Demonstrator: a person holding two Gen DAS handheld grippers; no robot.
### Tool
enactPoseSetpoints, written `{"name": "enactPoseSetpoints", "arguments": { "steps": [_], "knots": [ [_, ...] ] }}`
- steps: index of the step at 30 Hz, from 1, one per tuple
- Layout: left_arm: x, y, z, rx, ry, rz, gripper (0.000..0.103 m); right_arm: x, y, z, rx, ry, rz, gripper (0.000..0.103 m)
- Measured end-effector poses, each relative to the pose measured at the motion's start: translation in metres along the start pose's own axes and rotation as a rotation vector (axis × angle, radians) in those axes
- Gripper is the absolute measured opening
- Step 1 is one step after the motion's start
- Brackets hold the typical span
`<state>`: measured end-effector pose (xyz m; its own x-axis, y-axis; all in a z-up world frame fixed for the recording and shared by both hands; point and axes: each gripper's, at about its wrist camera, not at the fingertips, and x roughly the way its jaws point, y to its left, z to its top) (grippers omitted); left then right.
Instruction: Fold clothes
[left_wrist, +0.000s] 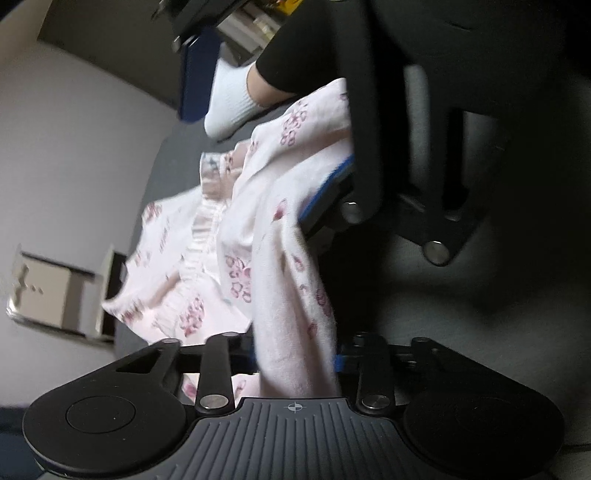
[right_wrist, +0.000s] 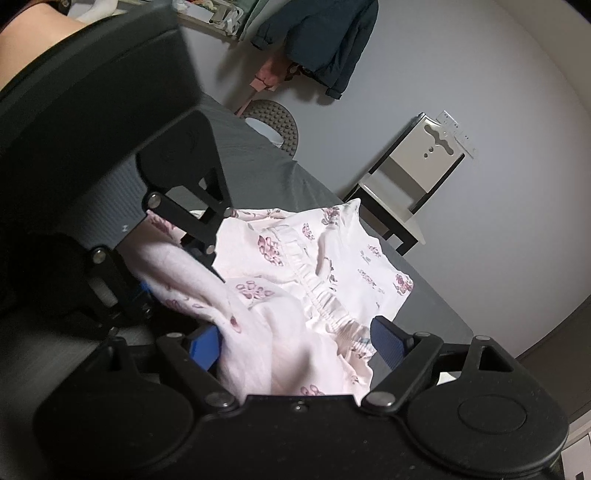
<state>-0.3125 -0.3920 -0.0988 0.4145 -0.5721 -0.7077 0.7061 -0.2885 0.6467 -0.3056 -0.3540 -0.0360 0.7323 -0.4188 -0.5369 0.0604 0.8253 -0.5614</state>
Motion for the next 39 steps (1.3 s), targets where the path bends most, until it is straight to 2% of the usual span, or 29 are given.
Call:
{"name": "enactPoseSetpoints", "arguments": {
  "steps": [5,13,15,19,22,24,27,29,31,33,34,35,36,37,38,39],
  "knots": [
    [0.001,0.004,0.000,-0.024,0.020,-0.016,0.013,-0.001,0.005,-0.003,-0.030,0.007,0.013,0.084],
    [-0.015,0.025,-0.005,-0.204,0.015,-0.062,0.008,-0.008,0.055,-0.014,-0.241,-0.014,-0.003,0.085],
    [-0.021,0.028,-0.007,-0.232,0.004,-0.060,0.008,-0.002,0.069,-0.015,-0.290,-0.002,-0.039,0.085],
    [-0.030,0.030,-0.010,-0.271,-0.010,-0.061,0.008,0.021,0.088,-0.020,-0.398,0.035,-0.180,0.085],
    [-0.033,0.034,-0.011,-0.286,-0.019,-0.053,0.008,0.034,0.078,-0.020,-0.373,0.074,-0.275,0.085],
    [-0.030,0.041,-0.009,-0.292,-0.021,-0.053,0.008,0.043,0.071,-0.026,-0.407,0.102,-0.361,0.082],
    [-0.023,0.045,-0.007,-0.279,-0.022,-0.047,0.009,0.053,0.065,-0.037,-0.475,0.124,-0.451,0.069],
    [-0.021,0.038,-0.006,-0.218,-0.025,-0.009,0.009,0.052,0.066,-0.040,-0.494,0.120,-0.446,0.054],
    [-0.020,0.027,-0.005,-0.139,-0.024,0.048,0.009,0.049,0.068,-0.040,-0.495,0.119,-0.420,0.034],
    [-0.018,0.015,-0.006,-0.056,-0.011,0.088,0.010,0.046,0.068,-0.040,-0.484,0.116,-0.401,0.032],
    [-0.019,0.010,-0.007,-0.013,-0.008,0.109,0.019,0.045,0.067,-0.039,-0.476,0.112,-0.396,0.031],
    [-0.017,0.004,-0.009,0.032,-0.001,0.145,0.038,0.043,0.066,-0.038,-0.468,0.107,-0.391,0.028],
    [-0.016,-0.002,-0.011,0.078,0.006,0.182,0.050,0.041,0.066,-0.038,-0.460,0.102,-0.386,0.026],
    [-0.014,-0.008,-0.013,0.124,0.013,0.218,0.070,0.039,0.063,-0.036,-0.438,0.099,-0.375,0.023],
    [-0.013,-0.011,-0.015,0.145,0.013,0.252,0.076,0.037,0.061,-0.034,-0.415,0.096,-0.363,0.021],
    [-0.012,-0.014,-0.017,0.165,0.011,0.286,0.076,0.035,0.058,-0.032,-0.391,0.093,-0.352,0.020]
  ]
}}
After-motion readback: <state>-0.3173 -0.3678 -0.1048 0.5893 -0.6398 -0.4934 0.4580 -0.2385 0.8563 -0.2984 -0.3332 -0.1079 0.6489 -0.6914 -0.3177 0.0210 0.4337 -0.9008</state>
